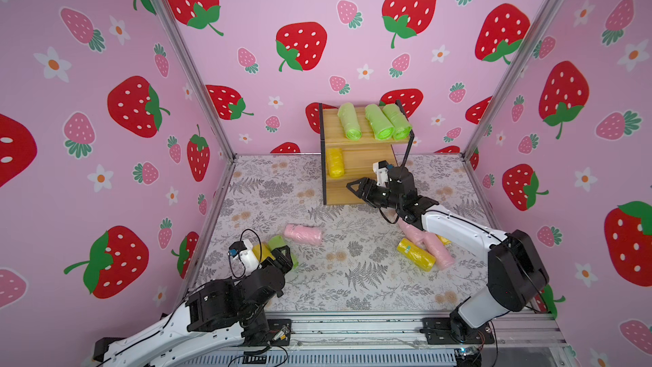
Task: Sort the rolls of trash bags by color and place them on the shelf
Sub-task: Pick up the roll of trash bags from the center of the board.
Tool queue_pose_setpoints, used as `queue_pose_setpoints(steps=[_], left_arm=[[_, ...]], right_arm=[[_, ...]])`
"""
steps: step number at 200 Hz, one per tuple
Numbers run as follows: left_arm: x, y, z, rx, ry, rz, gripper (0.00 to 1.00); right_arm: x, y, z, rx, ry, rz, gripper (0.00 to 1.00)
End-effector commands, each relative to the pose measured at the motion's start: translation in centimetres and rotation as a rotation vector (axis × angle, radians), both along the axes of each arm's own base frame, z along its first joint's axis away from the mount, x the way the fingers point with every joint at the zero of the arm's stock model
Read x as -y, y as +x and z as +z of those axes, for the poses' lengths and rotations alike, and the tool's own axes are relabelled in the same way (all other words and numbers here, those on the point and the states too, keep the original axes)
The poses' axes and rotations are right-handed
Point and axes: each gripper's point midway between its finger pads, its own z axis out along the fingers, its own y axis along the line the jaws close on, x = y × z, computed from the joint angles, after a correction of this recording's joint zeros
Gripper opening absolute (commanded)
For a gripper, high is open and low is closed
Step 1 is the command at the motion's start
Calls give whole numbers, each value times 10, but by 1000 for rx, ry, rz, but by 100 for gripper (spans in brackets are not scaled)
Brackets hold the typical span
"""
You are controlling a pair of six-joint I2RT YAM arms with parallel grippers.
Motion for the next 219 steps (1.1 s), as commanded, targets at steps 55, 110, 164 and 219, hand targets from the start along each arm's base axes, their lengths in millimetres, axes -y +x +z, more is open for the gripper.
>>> queue_pose_setpoints(steps=[55, 110, 164, 219], left_arm=[[60, 43, -33, -332, -143, -179, 98], [58, 104, -36, -419, -142, -102, 100], [64, 143, -75, -570, -138, -4, 95], [65, 153, -118, -650, -133, 65, 95]], right_arm=[[34, -66, -21, 98, -224, 45, 68], [94, -109, -14, 150, -307, -3, 74], [136, -141, -15, 171, -348, -40, 75], [150, -151, -37, 139, -391, -54, 76]])
